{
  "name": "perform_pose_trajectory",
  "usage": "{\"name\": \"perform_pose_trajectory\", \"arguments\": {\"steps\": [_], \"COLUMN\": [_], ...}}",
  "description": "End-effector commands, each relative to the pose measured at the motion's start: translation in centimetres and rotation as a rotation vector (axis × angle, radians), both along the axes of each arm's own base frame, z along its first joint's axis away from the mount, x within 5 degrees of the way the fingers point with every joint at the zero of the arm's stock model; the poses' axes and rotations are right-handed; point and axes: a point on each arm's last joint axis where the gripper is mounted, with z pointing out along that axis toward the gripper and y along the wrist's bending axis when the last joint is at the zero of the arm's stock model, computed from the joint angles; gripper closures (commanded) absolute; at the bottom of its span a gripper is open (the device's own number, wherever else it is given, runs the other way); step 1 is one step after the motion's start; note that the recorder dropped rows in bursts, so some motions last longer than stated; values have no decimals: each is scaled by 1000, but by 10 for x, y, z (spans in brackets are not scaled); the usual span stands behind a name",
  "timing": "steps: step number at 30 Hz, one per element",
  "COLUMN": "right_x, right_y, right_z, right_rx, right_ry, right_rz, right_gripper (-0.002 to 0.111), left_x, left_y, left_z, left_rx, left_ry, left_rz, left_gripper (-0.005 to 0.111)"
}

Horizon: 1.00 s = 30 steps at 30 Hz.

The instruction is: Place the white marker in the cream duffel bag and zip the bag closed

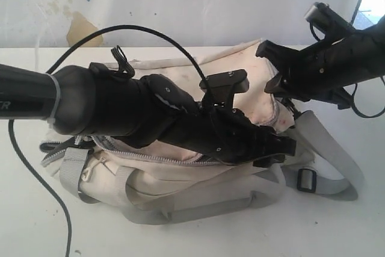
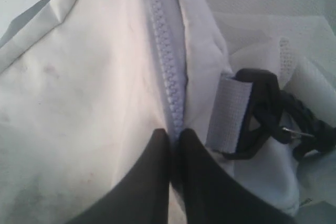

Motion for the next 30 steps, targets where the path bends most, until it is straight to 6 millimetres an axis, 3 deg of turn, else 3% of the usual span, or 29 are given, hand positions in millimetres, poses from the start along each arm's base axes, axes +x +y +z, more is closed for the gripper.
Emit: {"name": "perform_pose_trajectory", "arguments": {"steps": [1, 6, 14, 30], "right_x": [2, -2, -2, 3], "right_y": [1, 3, 3, 1], "right_z": [13, 12, 12, 14], "right_rx": [-22, -46, -47, -47], "right_ry": [-38, -30, -30, -66], "right_rz": [77, 147, 154, 101], "right_gripper": [108, 108, 108, 108], "left_x": [-5, -1, 8, 9], "left_y": [-6, -12, -14, -13], "left_z": [11, 23, 4, 3], "left_rx": [-71, -82, -53, -52], "left_ry": [92, -3, 13, 11], "left_rz": [-33, -95, 3, 13], "left_gripper": [49, 49, 49, 49]}}
